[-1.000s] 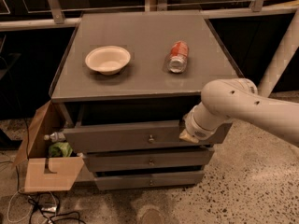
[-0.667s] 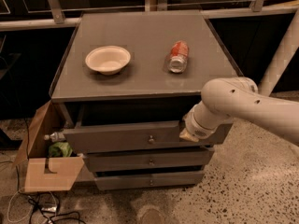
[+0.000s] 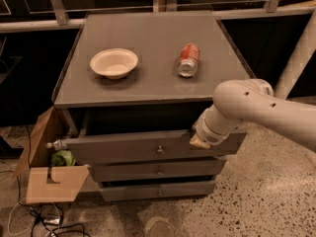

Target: Open top drawer

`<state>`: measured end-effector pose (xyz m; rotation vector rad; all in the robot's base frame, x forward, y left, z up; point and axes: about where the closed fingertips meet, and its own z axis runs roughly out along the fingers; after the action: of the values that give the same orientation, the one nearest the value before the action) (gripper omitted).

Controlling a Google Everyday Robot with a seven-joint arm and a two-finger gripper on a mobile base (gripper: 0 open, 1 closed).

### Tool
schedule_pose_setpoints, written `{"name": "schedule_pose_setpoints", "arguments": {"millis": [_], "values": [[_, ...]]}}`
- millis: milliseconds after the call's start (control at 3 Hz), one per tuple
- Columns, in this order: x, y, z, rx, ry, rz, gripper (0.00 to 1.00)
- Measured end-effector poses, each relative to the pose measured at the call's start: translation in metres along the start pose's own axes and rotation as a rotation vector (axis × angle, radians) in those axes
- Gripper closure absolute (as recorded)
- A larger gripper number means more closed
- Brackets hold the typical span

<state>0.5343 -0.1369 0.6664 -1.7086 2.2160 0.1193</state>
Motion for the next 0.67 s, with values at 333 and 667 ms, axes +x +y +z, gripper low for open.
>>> {"name": "schedule_pose_setpoints", "arguments": {"millis": [333, 667], "values": [[0.0000, 0.0000, 0.0000, 0.000, 0.000, 0.000, 0.81], [0.0000, 0.0000, 0.0000, 0.000, 0.000, 0.000, 0.58]]}}
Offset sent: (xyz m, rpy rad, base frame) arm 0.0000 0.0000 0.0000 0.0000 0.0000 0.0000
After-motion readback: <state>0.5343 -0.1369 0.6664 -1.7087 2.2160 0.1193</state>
